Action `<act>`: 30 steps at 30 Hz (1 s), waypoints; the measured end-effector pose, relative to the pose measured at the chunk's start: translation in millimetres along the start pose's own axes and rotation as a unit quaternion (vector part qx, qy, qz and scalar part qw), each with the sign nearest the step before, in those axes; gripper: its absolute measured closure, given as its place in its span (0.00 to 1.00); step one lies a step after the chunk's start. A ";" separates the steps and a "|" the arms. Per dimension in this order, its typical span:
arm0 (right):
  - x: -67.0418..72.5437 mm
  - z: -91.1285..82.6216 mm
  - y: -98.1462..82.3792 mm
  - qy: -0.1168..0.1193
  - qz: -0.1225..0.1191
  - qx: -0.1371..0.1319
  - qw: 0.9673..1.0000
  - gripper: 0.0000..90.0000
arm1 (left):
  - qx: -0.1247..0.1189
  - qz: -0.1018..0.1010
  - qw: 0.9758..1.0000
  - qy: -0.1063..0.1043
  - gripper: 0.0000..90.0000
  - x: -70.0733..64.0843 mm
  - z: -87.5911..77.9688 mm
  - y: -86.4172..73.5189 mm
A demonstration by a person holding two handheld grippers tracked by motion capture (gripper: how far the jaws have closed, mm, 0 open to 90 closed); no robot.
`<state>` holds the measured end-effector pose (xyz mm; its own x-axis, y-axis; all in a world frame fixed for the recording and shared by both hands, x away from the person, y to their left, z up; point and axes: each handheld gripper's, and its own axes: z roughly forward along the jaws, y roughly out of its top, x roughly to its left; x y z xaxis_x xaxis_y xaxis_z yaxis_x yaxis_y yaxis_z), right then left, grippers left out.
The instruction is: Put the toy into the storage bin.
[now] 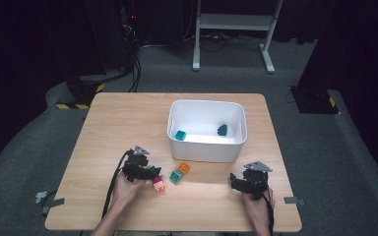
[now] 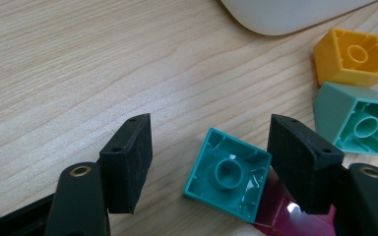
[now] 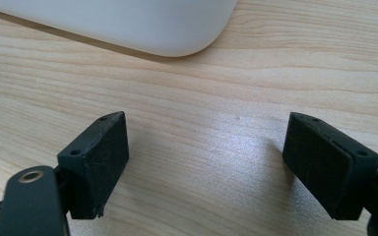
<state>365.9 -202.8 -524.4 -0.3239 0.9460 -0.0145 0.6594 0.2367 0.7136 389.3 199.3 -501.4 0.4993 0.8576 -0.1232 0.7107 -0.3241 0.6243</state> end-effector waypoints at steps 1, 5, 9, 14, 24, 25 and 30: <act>0.0 0.0 0.0 0.000 0.000 0.000 1.000 0.19 | -0.001 -0.001 1.000 0.001 0.39 0.8 0.0 -0.2; 0.0 0.0 0.0 0.000 0.000 0.000 1.000 0.19 | -0.006 -0.008 1.000 0.008 0.42 5.2 -0.7 -1.1; 0.0 0.0 0.0 0.000 0.000 0.000 1.000 0.19 | -0.007 -0.010 1.000 0.017 0.44 8.5 -1.3 -3.6; 0.0 0.0 0.0 0.000 0.000 0.000 1.000 0.19 | -0.012 -0.018 0.999 0.027 0.45 12.1 -2.4 -9.9; 0.0 0.0 0.0 0.000 0.000 0.000 1.000 0.19 | -0.029 -0.018 0.999 0.037 0.57 12.5 -3.2 -18.1; 0.0 0.0 0.0 0.000 0.000 0.000 1.000 0.19 | -0.031 -0.019 0.999 0.038 0.59 12.2 -3.3 -19.0; 0.0 0.0 0.0 0.000 0.000 0.000 1.000 0.19 | -0.039 -0.014 0.998 0.045 0.63 10.9 -3.5 -21.9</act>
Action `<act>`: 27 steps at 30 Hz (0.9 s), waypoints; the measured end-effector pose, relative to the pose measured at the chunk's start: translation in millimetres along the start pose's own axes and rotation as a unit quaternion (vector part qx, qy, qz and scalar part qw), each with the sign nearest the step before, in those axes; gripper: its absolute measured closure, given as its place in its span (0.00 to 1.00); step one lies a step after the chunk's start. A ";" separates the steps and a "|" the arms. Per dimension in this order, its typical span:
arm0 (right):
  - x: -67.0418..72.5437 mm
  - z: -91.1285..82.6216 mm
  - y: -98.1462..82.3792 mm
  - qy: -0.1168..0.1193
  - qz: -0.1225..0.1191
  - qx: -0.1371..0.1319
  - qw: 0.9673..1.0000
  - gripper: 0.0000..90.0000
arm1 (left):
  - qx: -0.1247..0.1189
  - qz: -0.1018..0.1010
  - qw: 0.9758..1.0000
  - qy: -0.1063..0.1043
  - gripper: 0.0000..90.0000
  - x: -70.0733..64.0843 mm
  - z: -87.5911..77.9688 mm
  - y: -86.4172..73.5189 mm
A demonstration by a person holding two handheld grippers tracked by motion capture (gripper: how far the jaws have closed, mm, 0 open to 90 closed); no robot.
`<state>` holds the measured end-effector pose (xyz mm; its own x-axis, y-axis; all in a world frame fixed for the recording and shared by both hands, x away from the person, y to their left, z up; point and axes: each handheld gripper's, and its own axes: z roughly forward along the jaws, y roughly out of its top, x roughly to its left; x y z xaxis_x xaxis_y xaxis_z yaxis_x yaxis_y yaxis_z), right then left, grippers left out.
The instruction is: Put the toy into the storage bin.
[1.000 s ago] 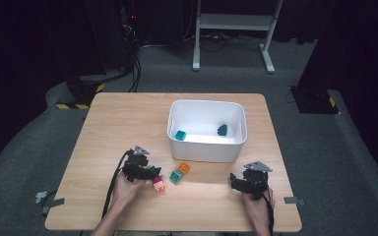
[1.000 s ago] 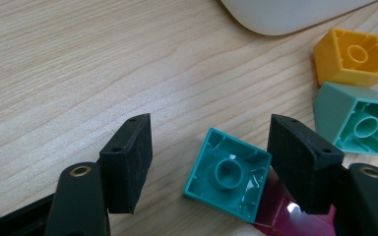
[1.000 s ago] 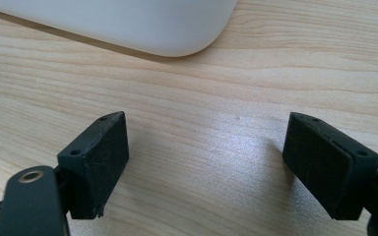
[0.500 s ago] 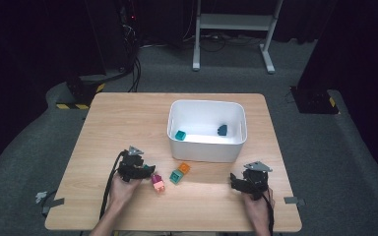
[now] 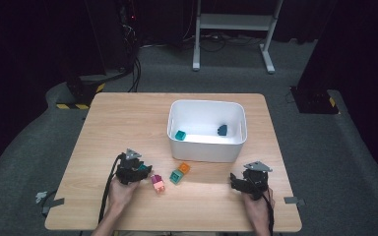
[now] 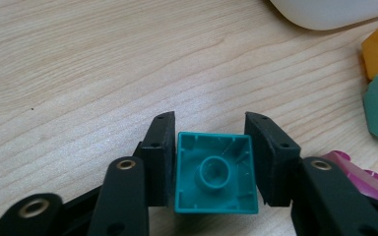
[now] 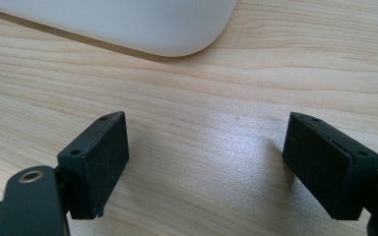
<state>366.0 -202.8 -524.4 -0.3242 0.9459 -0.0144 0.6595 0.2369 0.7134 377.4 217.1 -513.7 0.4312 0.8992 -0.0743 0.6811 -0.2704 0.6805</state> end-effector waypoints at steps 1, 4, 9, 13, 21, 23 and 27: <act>0.0 0.0 0.0 0.000 0.000 0.000 1.000 0.19 | -0.001 0.001 1.000 0.002 0.63 -0.7 0.0 -0.5; 0.0 0.0 0.0 0.000 0.000 0.000 1.000 0.19 | -0.006 0.003 1.000 0.005 0.64 -1.5 0.2 -1.5; 0.0 0.0 0.0 0.000 0.000 0.000 1.000 0.19 | -0.010 0.005 1.000 0.007 0.64 -2.0 0.3 -1.7; 0.0 0.0 0.0 0.000 0.000 0.000 1.000 0.19 | -0.016 0.005 1.000 0.006 0.65 -1.4 -1.5 -0.5; 0.0 0.0 0.0 0.000 0.000 0.000 1.000 0.19 | -0.018 0.011 1.000 0.004 0.65 -1.9 -8.0 4.8; 0.0 0.0 0.0 0.000 0.000 0.000 1.000 0.19 | -0.017 0.016 1.000 0.000 0.65 -2.7 -9.2 6.5; -0.1 0.0 0.0 0.000 -0.001 0.000 1.000 0.19 | -0.020 0.017 1.000 -0.005 0.65 -3.9 -11.9 10.1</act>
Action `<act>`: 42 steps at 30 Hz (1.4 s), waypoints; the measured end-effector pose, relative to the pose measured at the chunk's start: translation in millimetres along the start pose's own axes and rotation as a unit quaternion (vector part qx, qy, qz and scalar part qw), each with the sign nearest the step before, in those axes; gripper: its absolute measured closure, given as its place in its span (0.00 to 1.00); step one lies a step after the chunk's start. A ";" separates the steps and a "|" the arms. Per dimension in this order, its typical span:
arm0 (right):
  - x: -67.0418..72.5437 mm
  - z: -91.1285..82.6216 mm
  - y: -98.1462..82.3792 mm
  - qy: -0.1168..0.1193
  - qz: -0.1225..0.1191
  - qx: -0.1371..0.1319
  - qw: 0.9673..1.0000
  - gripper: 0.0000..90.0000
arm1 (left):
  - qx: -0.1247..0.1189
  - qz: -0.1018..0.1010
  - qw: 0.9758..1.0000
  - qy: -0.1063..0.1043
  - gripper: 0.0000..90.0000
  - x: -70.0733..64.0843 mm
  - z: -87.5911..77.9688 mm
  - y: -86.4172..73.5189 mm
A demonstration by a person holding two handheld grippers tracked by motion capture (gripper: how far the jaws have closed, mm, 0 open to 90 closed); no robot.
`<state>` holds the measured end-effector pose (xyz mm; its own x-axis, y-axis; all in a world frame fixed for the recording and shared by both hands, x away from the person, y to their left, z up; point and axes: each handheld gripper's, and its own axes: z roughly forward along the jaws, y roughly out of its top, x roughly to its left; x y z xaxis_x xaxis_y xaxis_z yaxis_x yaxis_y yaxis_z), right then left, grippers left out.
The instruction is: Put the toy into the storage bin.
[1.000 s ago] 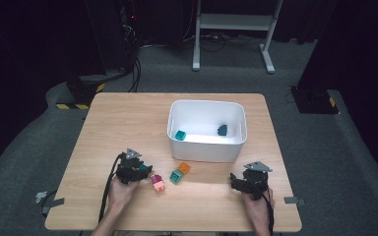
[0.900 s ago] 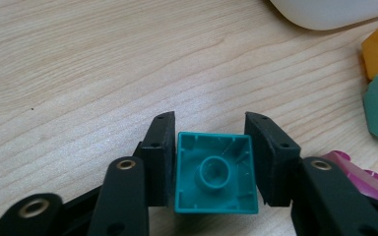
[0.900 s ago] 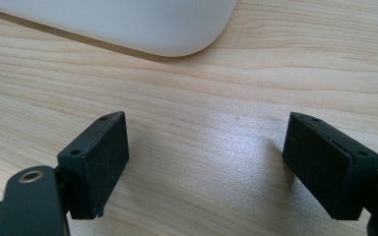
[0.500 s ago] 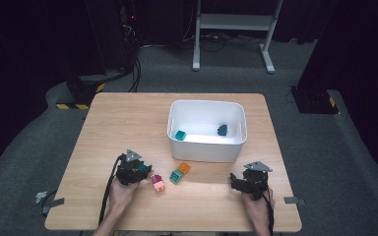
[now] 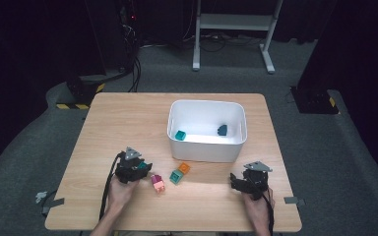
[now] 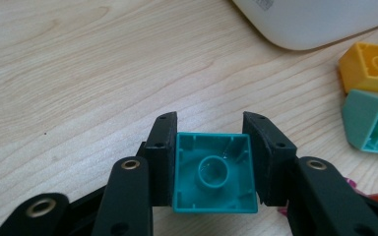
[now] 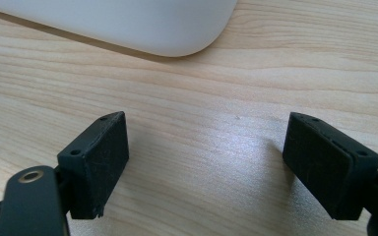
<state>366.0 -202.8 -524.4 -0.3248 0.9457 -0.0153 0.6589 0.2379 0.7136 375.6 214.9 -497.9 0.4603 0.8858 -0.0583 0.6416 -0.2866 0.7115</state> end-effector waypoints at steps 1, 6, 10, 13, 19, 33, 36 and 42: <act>0.1 0.0 0.0 0.000 0.001 0.000 1.000 0.19 | -0.001 -0.001 1.000 -0.003 0.65 0.1 -0.9 1.1; 0.1 0.0 0.0 0.000 0.001 0.000 1.000 0.19 | -0.004 -0.002 1.000 -0.009 0.65 0.4 -5.6 5.6; 0.0 0.0 0.0 0.000 0.001 0.000 1.000 0.19 | -0.010 0.000 1.000 -0.012 0.65 1.0 -10.2 11.3; 0.0 0.0 0.0 0.000 0.000 0.000 1.000 0.19 | -0.014 -0.003 1.000 -0.021 0.65 1.5 -13.6 16.2; 0.1 0.0 0.0 0.000 0.001 0.000 1.000 0.19 | -0.019 -0.002 0.999 -0.030 0.65 1.2 -19.1 25.8; 0.1 0.0 0.0 0.000 0.001 0.000 1.000 0.19 | -0.034 -0.004 0.997 -0.062 0.65 -0.4 -33.4 53.4; 0.1 0.0 0.0 0.000 0.001 0.000 1.000 0.19 | -0.034 0.001 0.997 -0.065 0.65 -1.8 -35.3 59.7; 0.0 0.0 0.0 0.000 0.001 0.000 1.000 0.19 | -0.039 0.009 0.996 -0.073 0.65 -5.2 -41.1 74.1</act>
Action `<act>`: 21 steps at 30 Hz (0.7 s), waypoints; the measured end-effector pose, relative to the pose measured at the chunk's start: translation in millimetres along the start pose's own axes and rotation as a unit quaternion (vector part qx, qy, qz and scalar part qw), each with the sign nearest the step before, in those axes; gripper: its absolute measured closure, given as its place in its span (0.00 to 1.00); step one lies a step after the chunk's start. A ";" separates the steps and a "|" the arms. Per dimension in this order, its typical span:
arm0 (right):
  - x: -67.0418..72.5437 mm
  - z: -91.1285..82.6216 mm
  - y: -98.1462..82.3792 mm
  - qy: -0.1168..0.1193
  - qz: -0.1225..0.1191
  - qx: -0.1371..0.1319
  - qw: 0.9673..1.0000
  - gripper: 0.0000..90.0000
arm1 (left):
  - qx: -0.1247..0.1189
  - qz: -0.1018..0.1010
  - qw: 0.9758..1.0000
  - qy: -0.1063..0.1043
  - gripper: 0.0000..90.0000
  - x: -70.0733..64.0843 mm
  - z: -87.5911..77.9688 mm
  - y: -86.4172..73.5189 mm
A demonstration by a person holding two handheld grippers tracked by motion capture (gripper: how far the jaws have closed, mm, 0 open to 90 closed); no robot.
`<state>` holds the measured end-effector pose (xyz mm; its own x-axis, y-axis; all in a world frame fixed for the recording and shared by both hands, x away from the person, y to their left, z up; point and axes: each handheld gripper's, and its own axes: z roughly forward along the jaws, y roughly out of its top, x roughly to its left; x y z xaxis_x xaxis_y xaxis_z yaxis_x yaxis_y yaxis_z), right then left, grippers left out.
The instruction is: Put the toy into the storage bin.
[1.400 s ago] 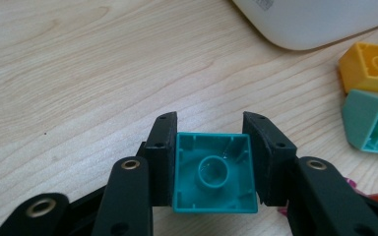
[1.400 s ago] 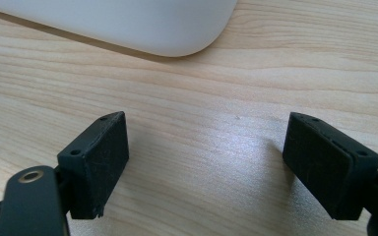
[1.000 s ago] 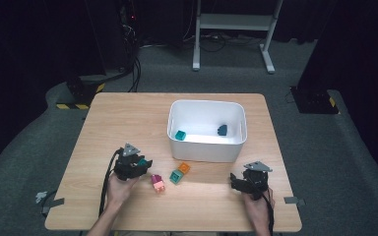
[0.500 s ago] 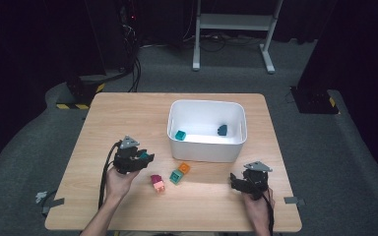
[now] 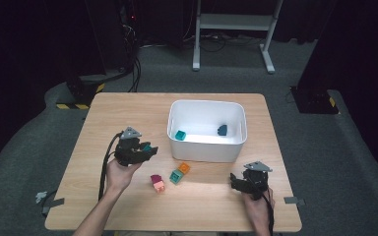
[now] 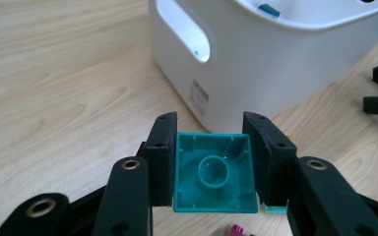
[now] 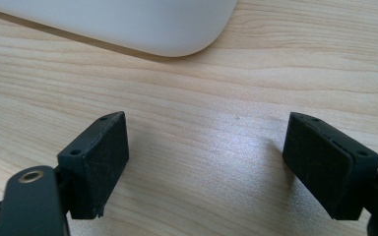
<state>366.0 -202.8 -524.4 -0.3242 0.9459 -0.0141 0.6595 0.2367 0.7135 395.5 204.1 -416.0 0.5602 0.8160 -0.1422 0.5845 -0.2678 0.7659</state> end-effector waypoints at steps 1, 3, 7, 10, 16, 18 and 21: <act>0.0 0.0 0.0 0.000 0.000 0.000 1.000 0.19 | -0.001 -0.002 1.000 -0.003 0.65 -0.6 -0.7 2.7; 0.0 0.0 0.0 0.000 0.000 0.000 1.000 0.19 | -0.002 0.002 1.000 -0.007 0.65 -1.9 -1.6 8.3; 0.0 0.0 0.0 0.000 0.000 0.000 1.000 0.19 | -0.002 0.015 1.000 -0.010 0.65 -5.3 -3.1 20.8; 0.0 0.0 0.0 0.000 0.000 0.000 1.000 0.19 | -0.009 0.018 1.000 -0.014 0.65 -7.7 -4.5 28.6; 0.0 0.0 0.0 0.000 0.000 0.000 1.000 0.19 | -0.019 0.026 0.999 -0.022 0.65 -13.3 -6.7 44.5; 0.0 0.0 0.0 0.000 0.000 0.000 1.000 0.19 | -0.022 0.031 0.999 -0.024 0.65 -15.4 -7.3 49.9; 0.0 0.0 0.0 0.000 0.000 0.000 1.000 0.19 | -0.024 0.036 0.999 -0.030 0.65 -18.3 -7.4 57.6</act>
<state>366.0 -202.7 -524.4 -0.3237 0.9460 -0.0143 0.6594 0.2364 0.7136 414.6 177.6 -364.6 0.6351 0.7627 -0.1223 0.5136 -0.2987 0.8044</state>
